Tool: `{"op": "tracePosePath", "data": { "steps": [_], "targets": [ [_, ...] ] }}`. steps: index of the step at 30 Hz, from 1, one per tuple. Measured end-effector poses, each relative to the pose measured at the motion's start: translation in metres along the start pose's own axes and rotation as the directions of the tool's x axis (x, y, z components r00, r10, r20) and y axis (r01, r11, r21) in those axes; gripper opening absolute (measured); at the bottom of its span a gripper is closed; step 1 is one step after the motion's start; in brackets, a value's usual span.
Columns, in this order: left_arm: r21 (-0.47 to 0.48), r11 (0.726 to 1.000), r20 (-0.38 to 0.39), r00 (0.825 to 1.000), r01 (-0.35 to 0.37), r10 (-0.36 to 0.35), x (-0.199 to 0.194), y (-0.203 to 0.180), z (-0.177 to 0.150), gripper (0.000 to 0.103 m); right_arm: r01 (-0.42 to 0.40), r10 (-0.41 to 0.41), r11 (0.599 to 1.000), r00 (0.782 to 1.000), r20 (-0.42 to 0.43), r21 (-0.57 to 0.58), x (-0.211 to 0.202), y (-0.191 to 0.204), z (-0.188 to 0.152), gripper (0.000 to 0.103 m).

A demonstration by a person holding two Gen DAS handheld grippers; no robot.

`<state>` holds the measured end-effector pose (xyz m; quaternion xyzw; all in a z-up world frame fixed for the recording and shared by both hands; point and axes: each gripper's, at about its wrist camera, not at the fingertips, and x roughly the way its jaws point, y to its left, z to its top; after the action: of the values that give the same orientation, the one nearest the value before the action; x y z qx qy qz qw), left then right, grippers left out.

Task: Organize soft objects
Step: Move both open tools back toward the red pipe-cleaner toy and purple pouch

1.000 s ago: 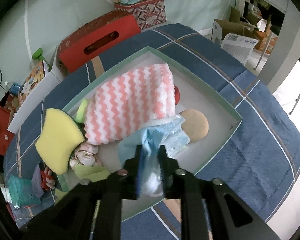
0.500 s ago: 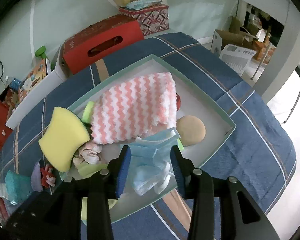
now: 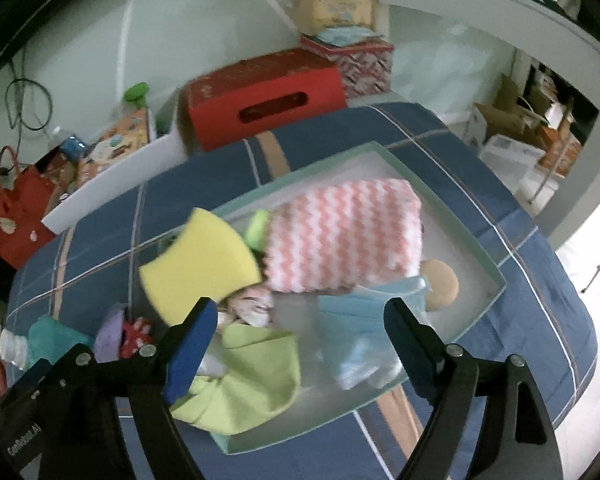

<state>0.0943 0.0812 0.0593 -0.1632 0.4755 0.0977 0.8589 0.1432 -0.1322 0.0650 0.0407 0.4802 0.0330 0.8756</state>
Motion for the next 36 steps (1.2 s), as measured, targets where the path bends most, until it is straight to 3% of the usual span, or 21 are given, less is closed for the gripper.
{"op": "tracePosePath", "data": {
  "steps": [7, 17, 26, 36],
  "targets": [
    [-0.061, 0.998, 0.041, 0.999, -0.021, 0.023, -0.023, 0.027, 0.006, 0.103, -0.040, 0.040, 0.998, 0.999, 0.016, -0.053, -0.006, 0.025, -0.003, 0.086],
    [-0.184, 0.971, 0.088, 0.982, -0.149, 0.167, -0.052, 0.097, 0.004, 0.103, -0.170, 0.170, 0.969, 0.985, -0.014, -0.182, -0.012, 0.081, -0.019, 0.086],
    [-0.280, 0.941, 0.048, 0.976, -0.190, 0.212, -0.057, 0.148, -0.017, 0.103, -0.236, 0.225, 0.928, 0.972, -0.069, -0.289, -0.010, 0.130, -0.042, 0.086],
    [-0.294, 0.935, -0.006, 0.979, -0.198, 0.206, -0.050, 0.164, -0.041, 0.103, -0.250, 0.218, 0.914, 0.967, -0.133, -0.318, 0.007, 0.145, -0.057, 0.086]
  ]
}}
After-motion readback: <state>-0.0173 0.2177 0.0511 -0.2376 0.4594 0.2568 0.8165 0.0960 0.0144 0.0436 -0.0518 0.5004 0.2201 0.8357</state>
